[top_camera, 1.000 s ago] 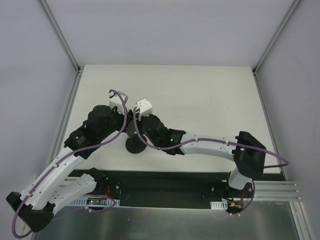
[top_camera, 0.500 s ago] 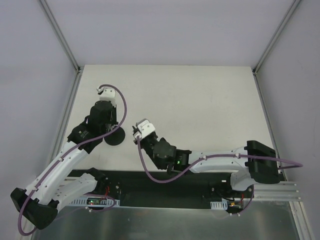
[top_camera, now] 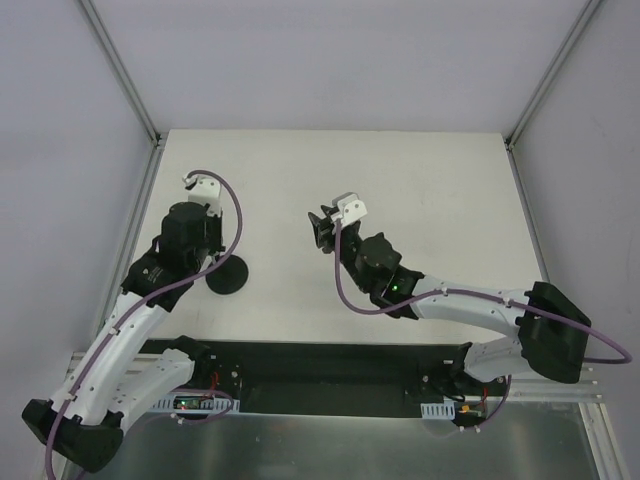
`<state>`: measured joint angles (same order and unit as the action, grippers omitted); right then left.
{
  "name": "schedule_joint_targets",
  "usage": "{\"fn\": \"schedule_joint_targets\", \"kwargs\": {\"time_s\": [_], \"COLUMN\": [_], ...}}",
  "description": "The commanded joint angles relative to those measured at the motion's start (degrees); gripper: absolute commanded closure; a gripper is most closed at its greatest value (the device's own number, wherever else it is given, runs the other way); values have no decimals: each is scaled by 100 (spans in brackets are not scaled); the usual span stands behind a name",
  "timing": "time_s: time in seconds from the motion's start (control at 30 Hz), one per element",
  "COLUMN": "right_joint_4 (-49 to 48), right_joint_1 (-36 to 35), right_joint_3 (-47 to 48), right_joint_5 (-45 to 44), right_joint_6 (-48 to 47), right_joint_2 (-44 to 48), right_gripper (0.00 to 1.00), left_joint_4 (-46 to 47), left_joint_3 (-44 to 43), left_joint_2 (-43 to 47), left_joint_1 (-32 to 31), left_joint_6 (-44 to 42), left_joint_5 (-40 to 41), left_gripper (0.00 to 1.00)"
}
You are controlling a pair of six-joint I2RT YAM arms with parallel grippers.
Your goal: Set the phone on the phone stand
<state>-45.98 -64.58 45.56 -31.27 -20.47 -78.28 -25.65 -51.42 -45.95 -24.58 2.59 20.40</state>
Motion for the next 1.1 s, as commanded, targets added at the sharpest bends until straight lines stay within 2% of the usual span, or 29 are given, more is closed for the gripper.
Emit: {"fn": "schedule_joint_targets", "kwargs": {"time_s": [0.0, 0.1, 0.17, 0.23, 0.43, 0.53, 0.6, 0.63, 0.77, 1.07], "right_joint_4": [19, 36, 62, 97, 185, 177, 185, 185, 185, 185], "right_joint_1": [602, 928, 1026, 1114, 1298, 1439, 1553, 1606, 1843, 2037], "right_joint_3": [-109, -144, -135, -144, -241, -267, -267, -267, -223, -249], "right_joint_5": [1331, 1815, 2018, 2221, 2546, 2722, 2845, 2906, 3328, 3557], "right_joint_6": [798, 1088, 1141, 1133, 1089, 1168, 1255, 1413, 1686, 1932], "right_joint_2": [208, 173, 164, 190, 348, 384, 401, 401, 366, 401], "right_gripper": [63, 63, 63, 62, 61, 61, 60, 60, 60, 60], "left_joint_4": [990, 1492, 1563, 1624, 1818, 1818, 1800, 1731, 1827, 1835], "left_joint_3": [-430, -527, -798, -1131, -1721, -1932, -2029, -2134, -2206, -2021], "left_joint_2": [148, 52, -220, -563, -1643, -2127, -2373, -2426, -2681, -2972], "left_joint_1": [584, 1173, 1463, 2025, 3632, 4100, 4268, 4477, 4620, 4620], "left_joint_6": [-873, -1514, -2085, -2349, -2597, -2789, -2983, -3071, -3098, -3476], "left_joint_5": [-616, -968, -1213, -1678, -3357, -3892, -4070, -4453, -4878, -4712], "left_gripper": [100, 100, 100, 100, 100, 100, 100, 100, 100, 100]}}
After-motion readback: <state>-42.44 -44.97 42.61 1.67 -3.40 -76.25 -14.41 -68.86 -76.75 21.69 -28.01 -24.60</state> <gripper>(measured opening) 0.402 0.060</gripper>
